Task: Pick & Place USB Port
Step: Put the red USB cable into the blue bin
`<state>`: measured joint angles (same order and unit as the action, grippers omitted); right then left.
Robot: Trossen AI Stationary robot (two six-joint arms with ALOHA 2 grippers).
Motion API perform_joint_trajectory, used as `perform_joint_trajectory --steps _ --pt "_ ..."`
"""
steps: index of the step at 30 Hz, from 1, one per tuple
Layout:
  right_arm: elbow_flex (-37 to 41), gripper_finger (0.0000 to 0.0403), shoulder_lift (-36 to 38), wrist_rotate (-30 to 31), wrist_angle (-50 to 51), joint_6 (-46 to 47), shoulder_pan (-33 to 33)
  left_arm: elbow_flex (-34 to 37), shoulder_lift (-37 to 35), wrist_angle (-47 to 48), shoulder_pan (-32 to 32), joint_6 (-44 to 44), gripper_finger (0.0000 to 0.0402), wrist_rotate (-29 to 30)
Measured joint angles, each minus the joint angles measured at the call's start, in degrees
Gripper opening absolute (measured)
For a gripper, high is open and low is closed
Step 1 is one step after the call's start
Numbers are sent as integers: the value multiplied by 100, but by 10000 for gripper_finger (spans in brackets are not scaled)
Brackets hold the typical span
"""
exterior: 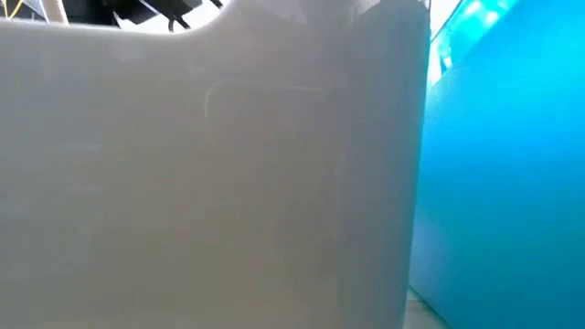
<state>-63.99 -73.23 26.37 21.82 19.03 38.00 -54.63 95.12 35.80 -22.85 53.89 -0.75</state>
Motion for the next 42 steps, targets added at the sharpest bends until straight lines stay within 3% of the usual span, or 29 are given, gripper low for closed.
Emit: perform_joint_trajectory --steps 17,21,27,32,37,42 --pt "0 181 0 -13 40 -48 0 -12 432 -608 7 -20 159 -148" --pt "0 181 0 -26 59 -48 4 -15 561 -585 13 -269 126 -171" --pt "0 181 0 -24 90 -48 4 -13 585 -589 -4 -570 22 128" --pt "0 181 0 -22 110 -66 4 -15 584 -536 -2 -724 29 129" --pt "0 181 0 -7 109 -107 4 -5 365 -345 -2 -1019 10 280" --pt "0 181 0 2 107 -109 4 35 -5 541 69 -1014 10 717"
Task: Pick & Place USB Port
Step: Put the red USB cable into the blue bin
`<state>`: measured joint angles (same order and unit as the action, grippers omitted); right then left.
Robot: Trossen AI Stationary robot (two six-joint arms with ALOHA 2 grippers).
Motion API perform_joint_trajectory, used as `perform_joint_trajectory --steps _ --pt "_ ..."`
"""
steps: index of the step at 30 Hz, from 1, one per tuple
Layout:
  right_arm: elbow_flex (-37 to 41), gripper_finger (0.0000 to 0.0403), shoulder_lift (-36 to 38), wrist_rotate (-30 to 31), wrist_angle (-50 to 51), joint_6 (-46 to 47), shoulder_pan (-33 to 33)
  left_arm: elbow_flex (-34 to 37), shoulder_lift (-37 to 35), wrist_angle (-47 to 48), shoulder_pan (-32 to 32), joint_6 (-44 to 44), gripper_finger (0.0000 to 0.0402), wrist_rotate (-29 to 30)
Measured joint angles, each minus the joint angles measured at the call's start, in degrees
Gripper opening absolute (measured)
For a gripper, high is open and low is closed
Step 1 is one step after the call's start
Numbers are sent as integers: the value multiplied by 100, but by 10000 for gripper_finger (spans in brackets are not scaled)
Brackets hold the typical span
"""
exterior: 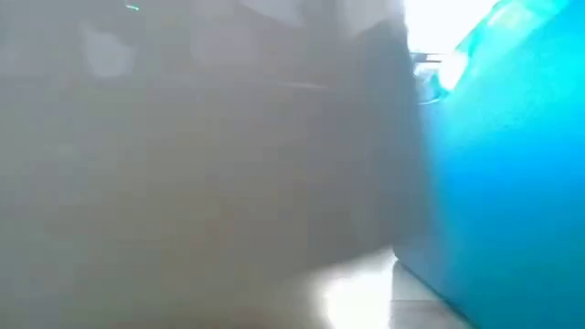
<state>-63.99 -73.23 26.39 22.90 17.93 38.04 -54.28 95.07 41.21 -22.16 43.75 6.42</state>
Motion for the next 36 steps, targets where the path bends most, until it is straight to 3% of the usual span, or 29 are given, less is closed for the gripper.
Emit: perform_joint_trajectory --steps 4,10,19,29,36 --pt "0 181 0 0 0 0 0 10 -305 442 27 136 10 268" --pt "0 181 0 -1 0 1 0 -33 -537 238 3 134 10 390" --pt "0 181 2 0 0 0 0 -809 -547 378 3 -493 10 660" --pt "0 181 2 17 -2 -561 0 -2273 -558 1126 -159 -1353 10 1956" --pt "0 181 -192 102 -146 -1759 0 -2756 -563 293 -565 -2441 10 2606"
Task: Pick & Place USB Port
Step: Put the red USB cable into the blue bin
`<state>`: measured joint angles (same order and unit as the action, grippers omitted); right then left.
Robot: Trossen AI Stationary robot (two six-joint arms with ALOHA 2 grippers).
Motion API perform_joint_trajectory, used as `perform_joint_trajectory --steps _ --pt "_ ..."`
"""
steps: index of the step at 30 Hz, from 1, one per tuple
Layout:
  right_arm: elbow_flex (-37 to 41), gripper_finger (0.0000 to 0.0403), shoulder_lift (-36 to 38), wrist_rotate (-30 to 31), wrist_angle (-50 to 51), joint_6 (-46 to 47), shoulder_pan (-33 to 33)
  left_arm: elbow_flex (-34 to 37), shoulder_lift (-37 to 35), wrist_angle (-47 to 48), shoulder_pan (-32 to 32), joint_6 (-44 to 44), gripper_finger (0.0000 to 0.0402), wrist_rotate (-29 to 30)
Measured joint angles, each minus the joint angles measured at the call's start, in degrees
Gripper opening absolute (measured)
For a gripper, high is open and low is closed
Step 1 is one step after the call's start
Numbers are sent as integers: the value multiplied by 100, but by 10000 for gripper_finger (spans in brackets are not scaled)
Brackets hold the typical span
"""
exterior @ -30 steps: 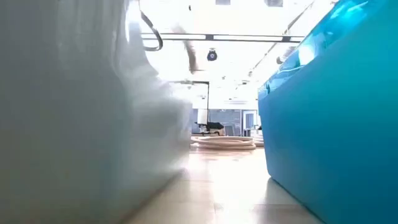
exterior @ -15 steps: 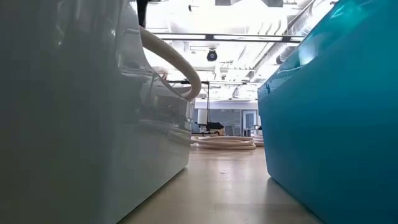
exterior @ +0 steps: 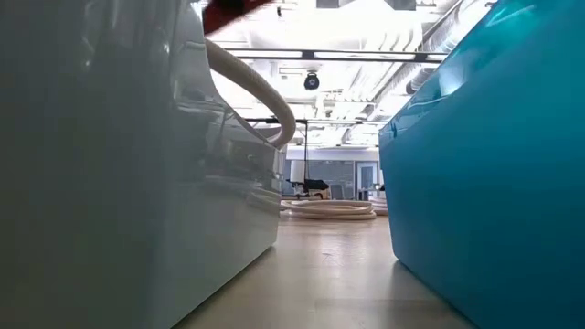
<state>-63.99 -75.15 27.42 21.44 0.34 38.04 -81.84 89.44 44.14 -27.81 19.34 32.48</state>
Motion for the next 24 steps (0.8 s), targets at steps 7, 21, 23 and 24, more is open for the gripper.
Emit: perform_joint_trajectory --steps 7,21,23,24 --pt "0 181 -692 822 -522 -1212 0 -2 66 -1828 -351 -1872 10 24" --pt "0 181 -1146 731 -2859 -1904 455 -2 501 -3385 -1261 -4411 10 744" --pt "-3 181 -1146 445 -3012 -1979 444 -2 596 -3596 -1278 -4511 10 706" --pt "-4 181 -1146 298 -3043 -1990 421 -2 642 -3672 -1271 -4555 10 705"
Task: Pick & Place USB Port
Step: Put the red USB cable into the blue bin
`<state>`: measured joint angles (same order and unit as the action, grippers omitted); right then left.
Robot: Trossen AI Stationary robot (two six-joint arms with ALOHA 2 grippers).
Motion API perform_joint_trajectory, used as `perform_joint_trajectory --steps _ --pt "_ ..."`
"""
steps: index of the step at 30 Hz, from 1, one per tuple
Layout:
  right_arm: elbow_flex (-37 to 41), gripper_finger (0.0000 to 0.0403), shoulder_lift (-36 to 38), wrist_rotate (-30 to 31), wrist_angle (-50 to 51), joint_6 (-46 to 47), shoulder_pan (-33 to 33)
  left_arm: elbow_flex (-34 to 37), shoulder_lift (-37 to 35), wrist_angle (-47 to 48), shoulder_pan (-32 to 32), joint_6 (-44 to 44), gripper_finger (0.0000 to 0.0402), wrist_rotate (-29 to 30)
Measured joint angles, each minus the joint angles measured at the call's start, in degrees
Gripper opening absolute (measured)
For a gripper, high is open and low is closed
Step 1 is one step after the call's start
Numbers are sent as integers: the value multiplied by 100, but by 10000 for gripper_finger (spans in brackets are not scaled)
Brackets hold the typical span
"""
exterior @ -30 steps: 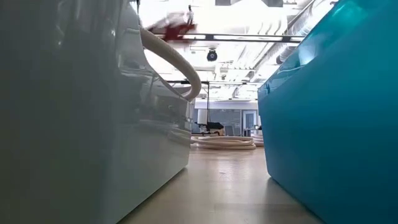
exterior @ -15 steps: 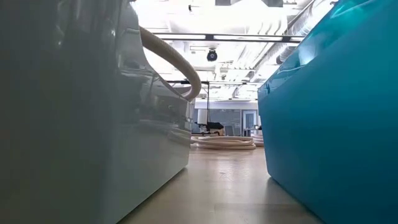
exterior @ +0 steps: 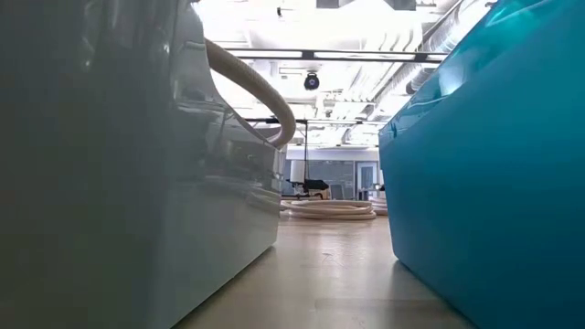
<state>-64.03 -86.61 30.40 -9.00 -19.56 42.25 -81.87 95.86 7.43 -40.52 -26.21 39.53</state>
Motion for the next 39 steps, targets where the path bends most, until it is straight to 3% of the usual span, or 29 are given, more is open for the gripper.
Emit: perform_joint_trajectory --steps 8,16,22,26,31,39 --pt "1 181 0 -553 -108 -43 -228 2 229 -358 146 -379 10 -65" --pt "1 181 0 -1108 -116 -45 -413 2 222 -451 529 -309 10 -636" --pt "2 176 0 -1153 -107 -47 -443 1 222 -446 740 -206 10 -971" --pt "2 131 0 -1112 -99 -48 -443 2 222 -442 752 -234 10 -995" --pt "2 25 0 -988 -103 -177 -447 2 222 -425 750 -305 10 -1001" --pt "2 21 -1 -192 -79 3 -289 2 139 -270 718 -418 16 -734"
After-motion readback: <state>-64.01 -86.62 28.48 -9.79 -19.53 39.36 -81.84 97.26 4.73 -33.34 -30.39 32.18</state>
